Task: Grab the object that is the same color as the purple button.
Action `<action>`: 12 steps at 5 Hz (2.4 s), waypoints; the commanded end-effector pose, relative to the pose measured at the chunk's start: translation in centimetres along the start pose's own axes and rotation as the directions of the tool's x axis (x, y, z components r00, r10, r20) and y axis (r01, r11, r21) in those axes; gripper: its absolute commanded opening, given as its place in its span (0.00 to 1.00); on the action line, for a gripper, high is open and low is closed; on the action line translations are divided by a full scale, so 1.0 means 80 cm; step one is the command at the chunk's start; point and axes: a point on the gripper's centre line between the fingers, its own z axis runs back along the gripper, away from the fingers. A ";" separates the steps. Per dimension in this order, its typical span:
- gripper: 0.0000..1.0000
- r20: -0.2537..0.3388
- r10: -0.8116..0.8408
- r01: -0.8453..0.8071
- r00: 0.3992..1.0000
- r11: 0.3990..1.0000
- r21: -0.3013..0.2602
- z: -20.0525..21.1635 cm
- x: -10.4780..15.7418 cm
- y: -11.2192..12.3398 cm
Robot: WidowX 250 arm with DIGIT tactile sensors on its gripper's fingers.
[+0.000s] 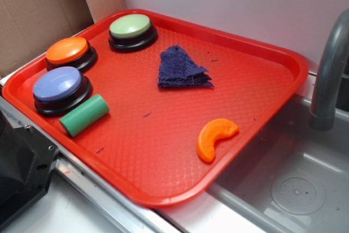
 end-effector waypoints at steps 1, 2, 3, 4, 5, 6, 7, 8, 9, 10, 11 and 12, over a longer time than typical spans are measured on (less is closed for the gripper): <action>1.00 0.000 0.000 0.000 1.000 1.000 0.000 0.000 0.000 0.000; 1.00 -0.115 0.206 -0.186 0.972 0.968 0.169 -0.066 0.041 0.043; 1.00 -0.060 0.221 -0.212 0.973 0.968 0.137 -0.131 0.080 0.064; 1.00 0.001 0.384 -0.383 0.924 0.922 0.051 -0.173 0.118 0.067; 1.00 0.000 0.601 -0.599 0.800 0.798 0.068 -0.196 0.143 0.067; 1.00 -0.032 0.784 -0.784 0.620 0.621 0.019 -0.215 0.145 0.060; 1.00 -0.068 0.830 -0.833 0.553 0.553 -0.015 -0.215 0.133 0.055; 1.00 -0.068 0.830 -0.833 0.553 0.553 -0.015 -0.215 0.133 0.055; 1.00 -0.068 0.830 -0.833 0.553 0.553 -0.015 -0.215 0.133 0.055; 1.00 -0.068 0.830 -0.833 0.553 0.553 -0.015 -0.215 0.133 0.055; 1.00 -0.043 0.821 -0.819 0.570 0.572 0.045 -0.262 0.146 0.050; 1.00 -0.070 0.790 -0.792 0.609 0.610 -0.007 -0.286 0.159 0.033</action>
